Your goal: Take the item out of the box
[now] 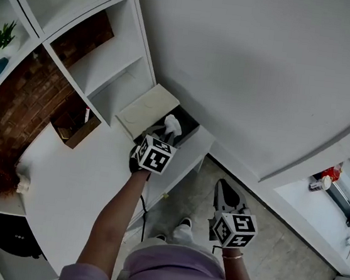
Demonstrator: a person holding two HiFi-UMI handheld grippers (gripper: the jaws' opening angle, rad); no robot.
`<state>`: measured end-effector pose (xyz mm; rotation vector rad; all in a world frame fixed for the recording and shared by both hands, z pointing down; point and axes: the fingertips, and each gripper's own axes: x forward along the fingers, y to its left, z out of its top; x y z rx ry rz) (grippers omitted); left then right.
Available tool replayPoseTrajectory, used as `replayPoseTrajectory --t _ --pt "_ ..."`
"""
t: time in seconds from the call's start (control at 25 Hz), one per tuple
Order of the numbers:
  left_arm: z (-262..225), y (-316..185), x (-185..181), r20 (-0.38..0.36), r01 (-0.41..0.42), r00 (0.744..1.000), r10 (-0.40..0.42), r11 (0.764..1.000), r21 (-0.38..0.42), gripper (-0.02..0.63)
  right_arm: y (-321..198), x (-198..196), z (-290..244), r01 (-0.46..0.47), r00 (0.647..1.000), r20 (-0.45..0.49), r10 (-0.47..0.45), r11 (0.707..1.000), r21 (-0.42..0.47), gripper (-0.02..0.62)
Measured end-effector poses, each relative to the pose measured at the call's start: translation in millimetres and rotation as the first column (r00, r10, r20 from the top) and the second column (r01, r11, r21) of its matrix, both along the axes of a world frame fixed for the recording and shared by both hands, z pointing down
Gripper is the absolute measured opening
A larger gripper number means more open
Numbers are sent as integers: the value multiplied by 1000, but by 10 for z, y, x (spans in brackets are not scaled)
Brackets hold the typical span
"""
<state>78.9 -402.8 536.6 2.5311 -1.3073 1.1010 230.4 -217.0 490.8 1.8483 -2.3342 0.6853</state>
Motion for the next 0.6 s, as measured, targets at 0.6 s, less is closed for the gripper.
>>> replayPoseTrajectory --t 0.6 --pt "-569 352 -379 -252 142 960 -121 988 66 86 -107 -217 -122 67 998 -16 -67 997 29 4"
